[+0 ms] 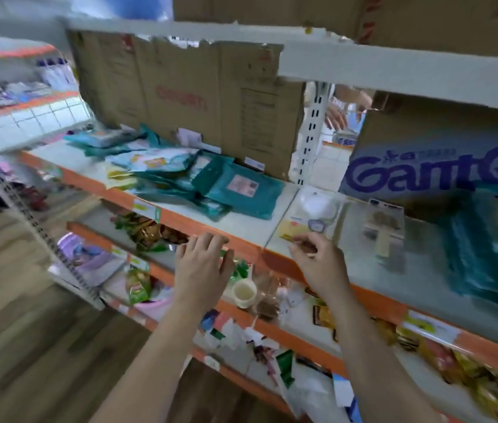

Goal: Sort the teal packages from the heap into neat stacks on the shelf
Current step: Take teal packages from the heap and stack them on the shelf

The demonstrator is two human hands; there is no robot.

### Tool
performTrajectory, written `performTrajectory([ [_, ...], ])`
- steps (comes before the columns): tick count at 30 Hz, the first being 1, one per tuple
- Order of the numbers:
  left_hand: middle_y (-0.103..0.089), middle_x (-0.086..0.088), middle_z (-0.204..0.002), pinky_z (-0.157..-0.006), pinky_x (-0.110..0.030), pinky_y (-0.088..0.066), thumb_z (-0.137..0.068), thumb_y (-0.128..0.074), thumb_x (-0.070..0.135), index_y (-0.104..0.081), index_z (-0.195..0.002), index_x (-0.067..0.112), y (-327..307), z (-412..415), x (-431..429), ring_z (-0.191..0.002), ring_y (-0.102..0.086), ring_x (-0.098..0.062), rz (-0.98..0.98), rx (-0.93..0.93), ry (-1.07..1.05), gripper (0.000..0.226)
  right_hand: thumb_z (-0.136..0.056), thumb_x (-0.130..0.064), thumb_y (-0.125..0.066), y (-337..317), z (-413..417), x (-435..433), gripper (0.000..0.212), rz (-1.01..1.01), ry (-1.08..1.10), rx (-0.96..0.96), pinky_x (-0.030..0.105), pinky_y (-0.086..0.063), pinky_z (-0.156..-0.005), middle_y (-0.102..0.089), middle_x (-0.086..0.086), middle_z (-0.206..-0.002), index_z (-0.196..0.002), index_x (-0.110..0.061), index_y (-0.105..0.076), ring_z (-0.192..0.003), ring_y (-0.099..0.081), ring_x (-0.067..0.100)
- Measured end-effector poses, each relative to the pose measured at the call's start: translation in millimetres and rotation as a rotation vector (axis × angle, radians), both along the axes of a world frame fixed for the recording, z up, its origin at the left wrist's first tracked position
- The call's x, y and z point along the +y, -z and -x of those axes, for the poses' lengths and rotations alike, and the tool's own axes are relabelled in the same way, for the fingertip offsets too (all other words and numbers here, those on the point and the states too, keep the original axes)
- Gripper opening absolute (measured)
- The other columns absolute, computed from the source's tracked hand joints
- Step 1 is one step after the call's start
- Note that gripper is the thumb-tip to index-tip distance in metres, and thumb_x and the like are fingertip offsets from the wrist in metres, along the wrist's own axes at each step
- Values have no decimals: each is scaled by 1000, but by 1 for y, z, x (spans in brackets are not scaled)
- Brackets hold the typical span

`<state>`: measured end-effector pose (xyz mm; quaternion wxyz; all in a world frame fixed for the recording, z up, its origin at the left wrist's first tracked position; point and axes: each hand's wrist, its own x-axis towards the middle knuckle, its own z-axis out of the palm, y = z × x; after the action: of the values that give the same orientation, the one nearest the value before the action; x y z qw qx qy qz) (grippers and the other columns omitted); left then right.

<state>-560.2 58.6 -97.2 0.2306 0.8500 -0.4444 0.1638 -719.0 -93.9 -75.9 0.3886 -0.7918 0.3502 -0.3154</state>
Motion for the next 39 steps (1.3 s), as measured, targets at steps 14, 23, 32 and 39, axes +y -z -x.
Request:
performTrajectory([
  [14,-63,-1,-105,-80,-41,-42,-94,-36,43,-64,-107,18,2,-176,42,-95,-59,-26,36,22,-86,40,-91,-27,-64,-4,-198,25,9,-24,-105,-36,9,-44,-66,-66,-14,-88,-98,-22,-68,-84,-60,-5],
  [23,-64,-3,-107,-84,-41,-41,-93,-34,44,-64,-109,16,-13,-299,23,-99,-59,-28,15,21,-98,43,-93,-31,-62,-25,-331,-10,17,-30,-66,27,9,-39,-59,-63,-9,-84,-101,-17,-67,-75,-57,4],
  [32,-65,-5,-105,-79,-39,-40,-93,-37,43,-64,-109,16,-6,-376,0,-96,-60,-27,51,69,-36,42,-96,-25,-57,-28,-414,-42,27,48,-8,390,25,-42,-75,-66,8,-108,-117,-10,-65,-100,-60,25],
  [39,-65,-5,-101,-75,-37,-38,-92,-38,42,-65,-106,14,-5,-429,-9,-90,-60,-27,58,79,66,42,-84,-49,-67,-21,-469,-47,61,90,165,621,31,-38,-80,-61,14,-124,-126,-7,-54,-116,-55,31],
])
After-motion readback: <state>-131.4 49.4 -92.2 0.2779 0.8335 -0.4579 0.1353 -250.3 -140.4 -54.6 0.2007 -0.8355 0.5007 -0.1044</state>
